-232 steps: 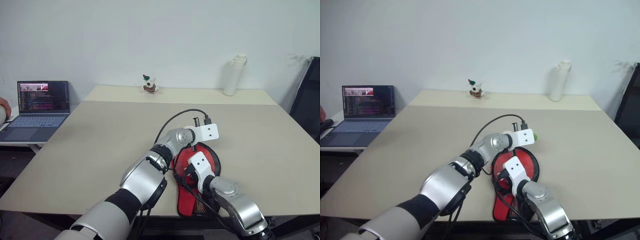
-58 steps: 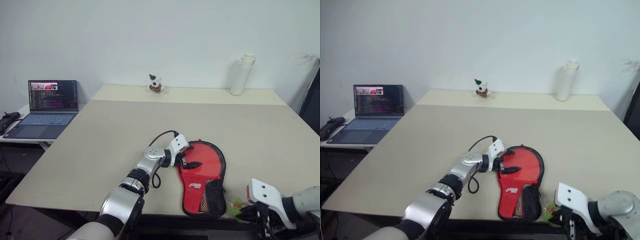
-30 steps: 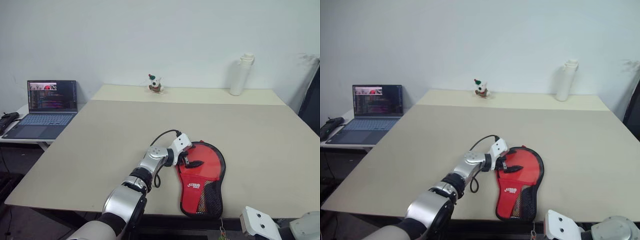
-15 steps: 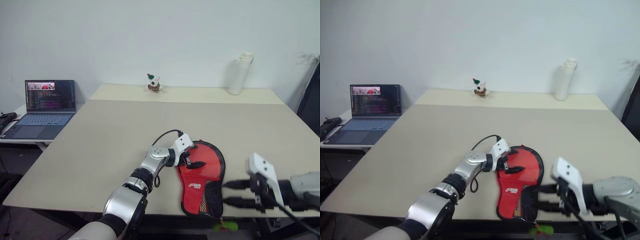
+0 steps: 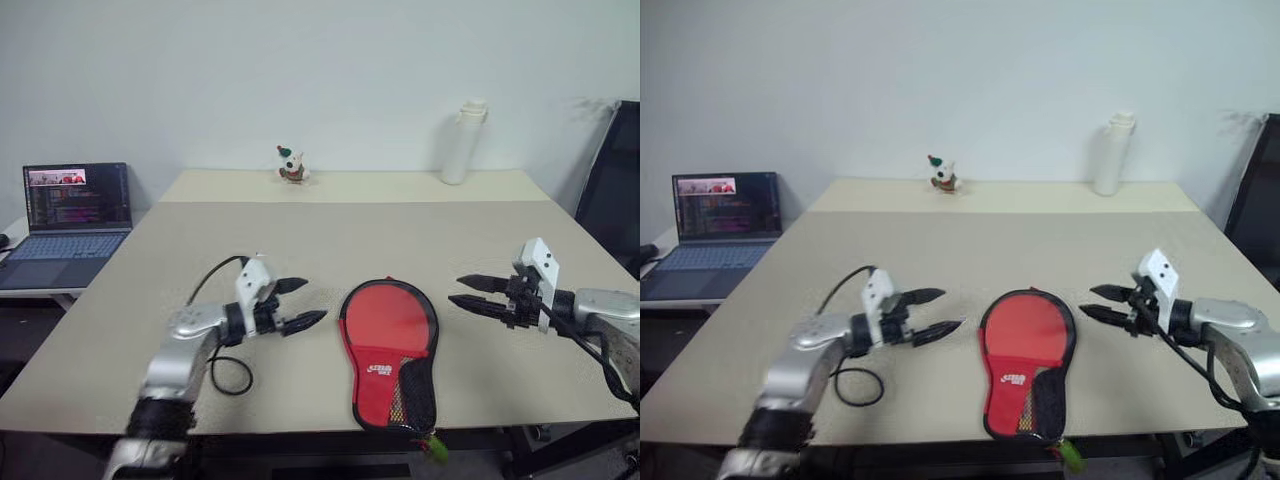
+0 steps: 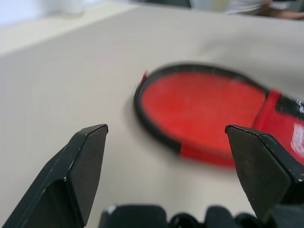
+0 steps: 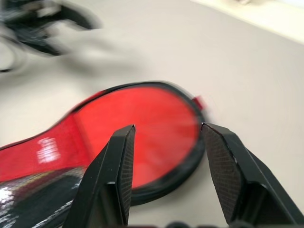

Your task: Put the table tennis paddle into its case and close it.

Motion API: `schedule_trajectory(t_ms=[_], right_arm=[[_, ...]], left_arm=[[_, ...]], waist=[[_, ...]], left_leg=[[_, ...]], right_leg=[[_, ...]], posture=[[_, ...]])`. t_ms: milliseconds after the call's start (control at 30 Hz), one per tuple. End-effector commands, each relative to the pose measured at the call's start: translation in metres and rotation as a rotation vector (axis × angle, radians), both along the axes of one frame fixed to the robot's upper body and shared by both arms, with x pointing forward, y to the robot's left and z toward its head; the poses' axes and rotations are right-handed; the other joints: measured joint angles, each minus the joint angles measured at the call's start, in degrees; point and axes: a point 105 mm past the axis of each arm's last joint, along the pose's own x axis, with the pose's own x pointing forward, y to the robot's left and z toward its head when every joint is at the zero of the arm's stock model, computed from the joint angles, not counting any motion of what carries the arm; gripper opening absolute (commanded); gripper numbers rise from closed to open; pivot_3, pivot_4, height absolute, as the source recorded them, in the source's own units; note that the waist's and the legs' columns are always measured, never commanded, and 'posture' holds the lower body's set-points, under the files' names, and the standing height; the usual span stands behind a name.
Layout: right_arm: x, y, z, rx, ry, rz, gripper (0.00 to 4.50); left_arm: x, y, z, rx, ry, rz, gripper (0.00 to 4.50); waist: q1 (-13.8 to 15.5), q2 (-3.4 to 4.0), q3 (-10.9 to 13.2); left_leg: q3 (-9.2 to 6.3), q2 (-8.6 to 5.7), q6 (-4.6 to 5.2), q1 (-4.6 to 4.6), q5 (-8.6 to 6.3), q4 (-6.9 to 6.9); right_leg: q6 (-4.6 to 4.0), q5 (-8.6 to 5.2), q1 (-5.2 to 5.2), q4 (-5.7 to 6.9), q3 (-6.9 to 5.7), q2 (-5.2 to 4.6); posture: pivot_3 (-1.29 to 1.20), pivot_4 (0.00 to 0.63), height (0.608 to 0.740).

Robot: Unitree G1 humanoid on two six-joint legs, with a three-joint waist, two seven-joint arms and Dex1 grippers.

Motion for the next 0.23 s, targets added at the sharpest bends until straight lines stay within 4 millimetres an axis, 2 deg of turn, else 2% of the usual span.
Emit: schedule_trajectory(t_ms=[33,133,233], right_arm=[[0.0083,-0.0029,0.0127,-0.038,-0.071,0.003,2.38],[0.0083,-0.0010,0.0123,-0.046,-0.062,0.006,2.38],[0.0067,-0.0016,0.0149,-0.081,-0.049,0.018,2.38]], left_arm=[[-0.0079,-0.0022,0.0167,-0.001,-0.062,0.024,4.34],[-0.0106,0.0001,0.0092,0.003,-0.040,0.056,4.34],[-0.0076,0.0020,0.0115,0.008,-0.073,0.101,4.34]], waist=[[0.4,0.02,0.0],[0.7,0.02,0.0],[0.6,0.03,0.0]], left_leg=[[0.02,-0.02,0.00,0.00,0.00,0.02],[0.03,-0.03,0.00,0.00,0.00,0.03],[0.04,0.00,0.00,0.01,0.00,0.00]], right_leg=[[0.00,0.00,0.00,0.00,0.02,-0.02],[0.00,0.01,0.01,0.00,0.01,-0.03],[-0.01,0.01,0.00,-0.01,0.03,-0.02]], posture=[[0.00,0.150,0.740],[0.00,0.150,0.740],[0.00,0.150,0.740]])
